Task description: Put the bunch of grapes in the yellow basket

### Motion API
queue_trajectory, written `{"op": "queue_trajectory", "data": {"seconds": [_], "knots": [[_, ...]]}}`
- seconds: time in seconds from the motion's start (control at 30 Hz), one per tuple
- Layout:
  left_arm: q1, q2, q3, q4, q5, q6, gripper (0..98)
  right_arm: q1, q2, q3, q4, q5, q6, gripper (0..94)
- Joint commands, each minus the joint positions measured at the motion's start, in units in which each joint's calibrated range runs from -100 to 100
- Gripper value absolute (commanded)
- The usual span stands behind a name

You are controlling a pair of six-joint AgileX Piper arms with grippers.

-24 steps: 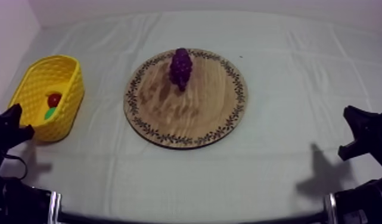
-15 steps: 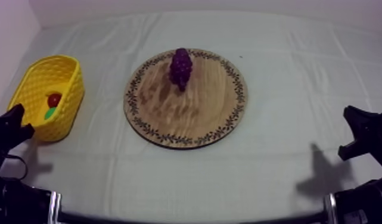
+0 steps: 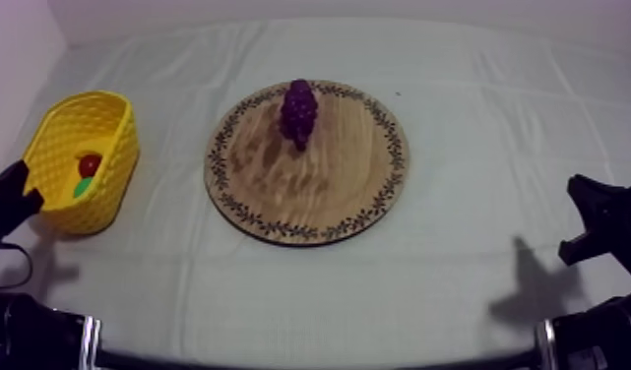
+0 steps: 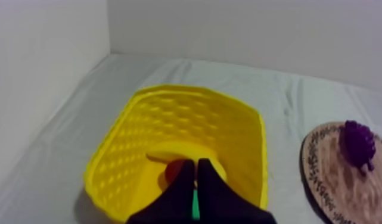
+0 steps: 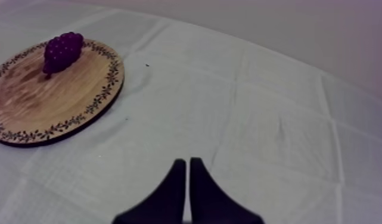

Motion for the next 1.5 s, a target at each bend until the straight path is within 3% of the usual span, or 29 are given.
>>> {"op": "queue_trajectory", "data": {"seconds": [0.0,0.23,0.43,0.73,0.83,1.0,1.47], "knots": [[0.1,4.9,-5.6,0.12,0.0,0.4,0.0,0.0,0.0,0.0,0.0,0.0,0.0,0.4],[1.5,18.1,-23.7,1.28,3.7,1.3,0.0,0.0,0.0,0.0,0.0,0.0,0.0,0.4],[3.4,29.7,-39.9,2.52,10.2,-0.4,0.0,0.0,0.0,0.0,0.0,0.0,0.0,0.4],[7.8,46.3,-60.7,2.32,15.5,1.0,0.0,0.0,0.0,0.0,0.0,0.0,0.0,0.4],[9.8,51.9,-67.1,1.37,16.8,2.6,0.0,0.0,0.0,0.0,0.0,0.0,0.0,0.4],[13.4,60.6,-75.7,-1.88,18.6,6.2,0.0,0.0,0.0,0.0,0.0,0.0,0.0,0.4],[20.2,82.9,-96.0,-5.72,31.9,11.4,0.0,0.0,0.0,0.0,0.0,0.0,0.0,0.4]]}}
